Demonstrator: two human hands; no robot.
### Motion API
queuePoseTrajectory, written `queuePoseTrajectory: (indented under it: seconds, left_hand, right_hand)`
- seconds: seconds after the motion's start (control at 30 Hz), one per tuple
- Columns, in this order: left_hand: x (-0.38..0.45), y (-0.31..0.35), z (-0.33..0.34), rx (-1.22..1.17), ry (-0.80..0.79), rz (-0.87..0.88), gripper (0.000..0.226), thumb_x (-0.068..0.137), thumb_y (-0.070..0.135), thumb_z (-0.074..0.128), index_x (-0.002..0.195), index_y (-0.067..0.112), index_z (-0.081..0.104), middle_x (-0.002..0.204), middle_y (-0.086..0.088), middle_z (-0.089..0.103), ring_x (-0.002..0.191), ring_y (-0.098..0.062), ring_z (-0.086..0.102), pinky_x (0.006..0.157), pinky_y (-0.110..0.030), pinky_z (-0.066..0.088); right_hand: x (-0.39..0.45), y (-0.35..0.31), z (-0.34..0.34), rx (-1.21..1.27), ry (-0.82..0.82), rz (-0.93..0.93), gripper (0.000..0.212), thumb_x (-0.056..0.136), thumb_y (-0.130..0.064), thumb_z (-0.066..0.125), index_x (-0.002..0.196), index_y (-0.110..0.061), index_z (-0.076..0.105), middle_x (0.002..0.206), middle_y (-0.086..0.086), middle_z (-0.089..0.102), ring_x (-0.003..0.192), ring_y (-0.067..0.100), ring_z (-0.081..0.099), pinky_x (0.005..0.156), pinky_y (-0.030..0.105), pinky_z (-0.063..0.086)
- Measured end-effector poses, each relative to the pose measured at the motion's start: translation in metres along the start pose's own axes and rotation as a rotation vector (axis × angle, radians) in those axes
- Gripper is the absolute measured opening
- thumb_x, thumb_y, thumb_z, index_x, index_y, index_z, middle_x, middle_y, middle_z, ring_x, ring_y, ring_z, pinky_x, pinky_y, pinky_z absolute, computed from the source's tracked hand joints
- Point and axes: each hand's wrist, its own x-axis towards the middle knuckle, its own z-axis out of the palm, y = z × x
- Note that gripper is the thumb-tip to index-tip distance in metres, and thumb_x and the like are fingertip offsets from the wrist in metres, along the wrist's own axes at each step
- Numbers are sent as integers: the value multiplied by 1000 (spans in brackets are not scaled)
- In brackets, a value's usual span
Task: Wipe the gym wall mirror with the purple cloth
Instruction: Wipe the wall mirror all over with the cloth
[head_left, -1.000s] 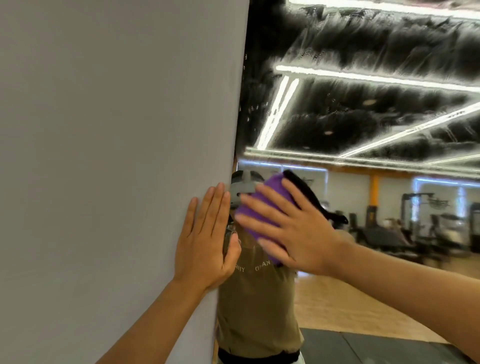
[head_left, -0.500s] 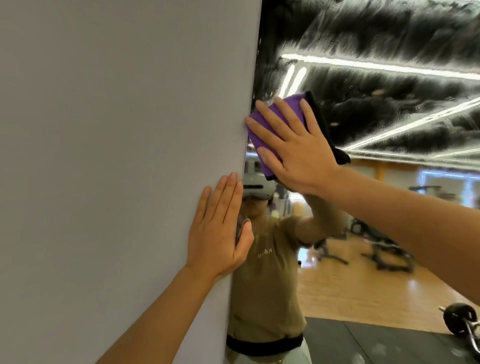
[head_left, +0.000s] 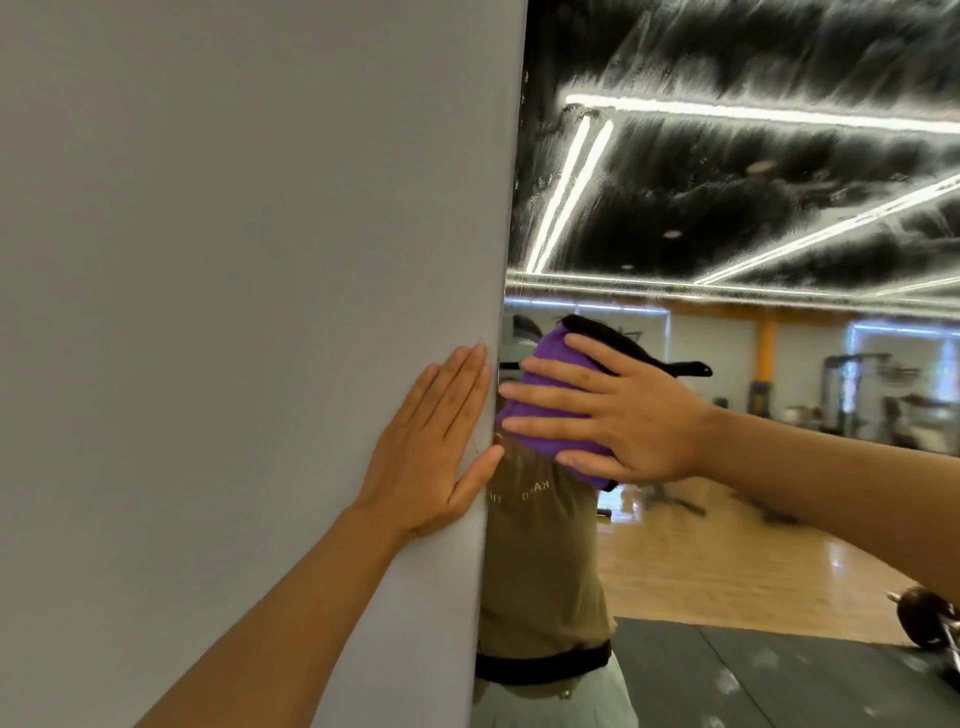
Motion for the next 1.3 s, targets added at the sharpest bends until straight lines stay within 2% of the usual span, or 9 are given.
queuePoseTrajectory:
  seconds: [0.17,0.23,0.33,0.5,0.63,0.77,0.97,1.13,1.3]
  left_hand:
    - [4,-1,7,52,82,18,58,109,36,14,156,2,19,164,-13,18,154,-23,14,127,-34,6]
    - [4,-1,8,48,106,39,55,109,31,16,154,0,21,163,-14,19,153,-23,15,127,-34,6]
    - [4,-2,6,36,101,42,56,109,30,15,155,-1,21,163,-16,20,153,-26,17,126,-36,7]
    - [1,-1,7,58,89,37,56,108,29,21,155,-1,24,164,-18,22,153,-28,18,126,-37,9]
    - [2,-2,9,50,96,21,59,105,30,32,155,0,25,164,-16,24,153,-28,20,126,-37,9]
    - [2,-2,8,61,90,19,59,105,29,33,155,0,28,163,-17,26,153,-28,21,126,-37,10]
    - [1,-4,8,40,91,30,57,105,25,31,155,-1,25,164,-16,22,153,-28,19,127,-36,7]
    - [1,-3,7,36,79,26,58,105,27,29,155,-1,25,164,-17,22,153,-29,19,127,-36,7]
    - [1,-3,5,22,75,0,62,109,38,17,156,-1,26,164,-18,25,153,-28,20,127,-36,8]
  right_hand:
    - [15,-31,0,26,151,497,56,108,-46,17,160,-25,23,167,3,19,155,28,12,125,54,5]
    - [11,-63,9,23,135,481,56,108,-44,18,161,-24,22,168,4,18,155,29,11,124,55,6]
    - [-13,-93,19,17,42,248,55,109,-43,17,161,-27,20,169,1,14,156,28,8,125,52,-1]
    - [-17,-67,14,44,-10,-7,54,108,-45,22,160,-29,21,168,-3,13,156,23,7,126,49,-4]
    - [4,-27,3,31,87,335,55,108,-45,18,160,-27,24,167,2,19,155,26,13,125,54,6]
    - [13,-49,5,25,150,560,55,109,-44,16,161,-26,21,167,5,17,155,31,12,124,58,10]
    - [-23,-124,29,18,39,211,55,108,-45,25,161,-30,22,168,-1,16,156,27,11,125,52,2]
    - [-29,-99,26,32,-1,-12,55,107,-47,27,160,-31,23,168,-5,15,156,22,8,126,47,-4]
    - [-9,-37,7,24,135,504,56,108,-47,18,160,-27,23,167,3,19,155,28,14,124,55,7]
